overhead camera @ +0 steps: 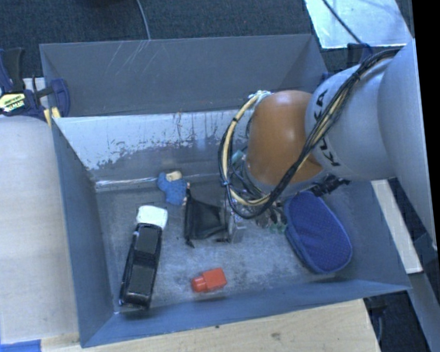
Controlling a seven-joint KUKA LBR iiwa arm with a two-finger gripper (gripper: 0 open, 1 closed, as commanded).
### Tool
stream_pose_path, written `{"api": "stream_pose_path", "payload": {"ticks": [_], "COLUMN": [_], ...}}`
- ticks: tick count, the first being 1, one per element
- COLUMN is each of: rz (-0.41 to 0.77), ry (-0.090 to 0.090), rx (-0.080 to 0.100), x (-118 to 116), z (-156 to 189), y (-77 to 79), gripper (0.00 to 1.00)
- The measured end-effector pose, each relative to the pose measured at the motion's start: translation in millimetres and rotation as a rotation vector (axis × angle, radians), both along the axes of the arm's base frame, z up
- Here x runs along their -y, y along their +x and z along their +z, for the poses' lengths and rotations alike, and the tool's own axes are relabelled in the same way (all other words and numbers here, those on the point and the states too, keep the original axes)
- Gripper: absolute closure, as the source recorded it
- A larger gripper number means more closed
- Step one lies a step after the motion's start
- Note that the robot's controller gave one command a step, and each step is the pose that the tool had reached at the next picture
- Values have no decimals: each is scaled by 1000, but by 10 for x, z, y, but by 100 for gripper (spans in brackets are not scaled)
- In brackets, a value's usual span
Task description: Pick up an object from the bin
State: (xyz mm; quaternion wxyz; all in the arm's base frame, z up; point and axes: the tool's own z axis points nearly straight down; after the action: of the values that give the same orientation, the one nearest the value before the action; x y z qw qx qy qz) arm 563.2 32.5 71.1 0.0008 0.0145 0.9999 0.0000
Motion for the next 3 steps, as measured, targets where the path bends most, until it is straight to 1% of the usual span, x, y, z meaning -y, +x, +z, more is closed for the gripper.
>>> {"api": "stream_pose_path", "payload": {"ticks": [1,2,3], "rz": [6,-34,-363], "ry": [0,0,2], "rx": [3,5,5], "x": [-49,-78,-77], "z": [-3,58,280], "y": [286,575,568], "gripper": [100,100,100]}}
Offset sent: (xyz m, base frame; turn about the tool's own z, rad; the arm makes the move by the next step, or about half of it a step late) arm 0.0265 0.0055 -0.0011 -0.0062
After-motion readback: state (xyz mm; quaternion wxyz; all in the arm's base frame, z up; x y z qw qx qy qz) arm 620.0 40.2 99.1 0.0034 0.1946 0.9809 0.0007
